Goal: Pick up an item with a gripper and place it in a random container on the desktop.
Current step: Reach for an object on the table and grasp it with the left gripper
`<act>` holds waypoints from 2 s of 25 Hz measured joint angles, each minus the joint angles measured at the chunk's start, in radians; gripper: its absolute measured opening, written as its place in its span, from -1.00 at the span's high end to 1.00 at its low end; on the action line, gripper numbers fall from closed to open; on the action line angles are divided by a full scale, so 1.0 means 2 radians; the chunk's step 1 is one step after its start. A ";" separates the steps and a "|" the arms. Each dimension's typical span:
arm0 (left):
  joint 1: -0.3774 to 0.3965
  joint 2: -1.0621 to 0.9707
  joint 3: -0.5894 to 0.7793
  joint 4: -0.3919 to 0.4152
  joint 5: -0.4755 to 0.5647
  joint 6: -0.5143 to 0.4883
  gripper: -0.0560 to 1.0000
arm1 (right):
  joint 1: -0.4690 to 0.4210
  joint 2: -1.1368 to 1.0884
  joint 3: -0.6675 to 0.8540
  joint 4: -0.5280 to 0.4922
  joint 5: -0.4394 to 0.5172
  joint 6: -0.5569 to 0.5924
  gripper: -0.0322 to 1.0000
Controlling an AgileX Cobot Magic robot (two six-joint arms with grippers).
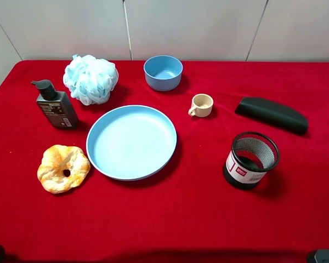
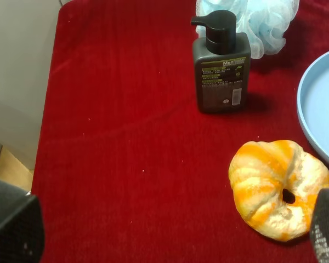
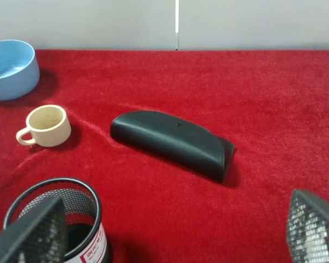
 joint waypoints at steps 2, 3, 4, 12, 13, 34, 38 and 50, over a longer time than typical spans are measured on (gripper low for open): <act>0.000 0.000 -0.004 0.000 0.000 0.000 -0.90 | 0.000 0.000 0.000 0.000 0.000 0.000 -0.28; 0.000 0.000 -0.008 0.000 0.000 0.000 -0.90 | 0.000 0.000 0.000 0.000 0.000 0.000 -0.28; 0.000 0.000 -0.012 0.000 -0.001 0.000 -0.90 | 0.000 0.000 0.000 0.000 0.000 0.000 -0.28; 0.000 0.042 -0.064 0.000 0.002 0.001 -0.90 | 0.000 0.000 0.000 0.000 0.000 0.000 -0.28; 0.000 0.061 -0.072 0.000 0.002 0.002 -0.90 | 0.000 0.000 0.000 0.000 0.000 0.000 -0.28; 0.000 0.463 -0.266 -0.008 -0.003 0.011 -0.88 | 0.000 0.000 0.000 0.000 0.000 0.000 -0.28; 0.000 0.523 -0.304 -0.013 -0.003 0.025 -0.88 | 0.000 0.000 0.000 0.000 0.000 0.000 -0.28; -0.018 0.683 -0.419 -0.021 -0.003 0.040 -0.91 | 0.000 0.000 0.000 0.000 0.000 0.000 -0.28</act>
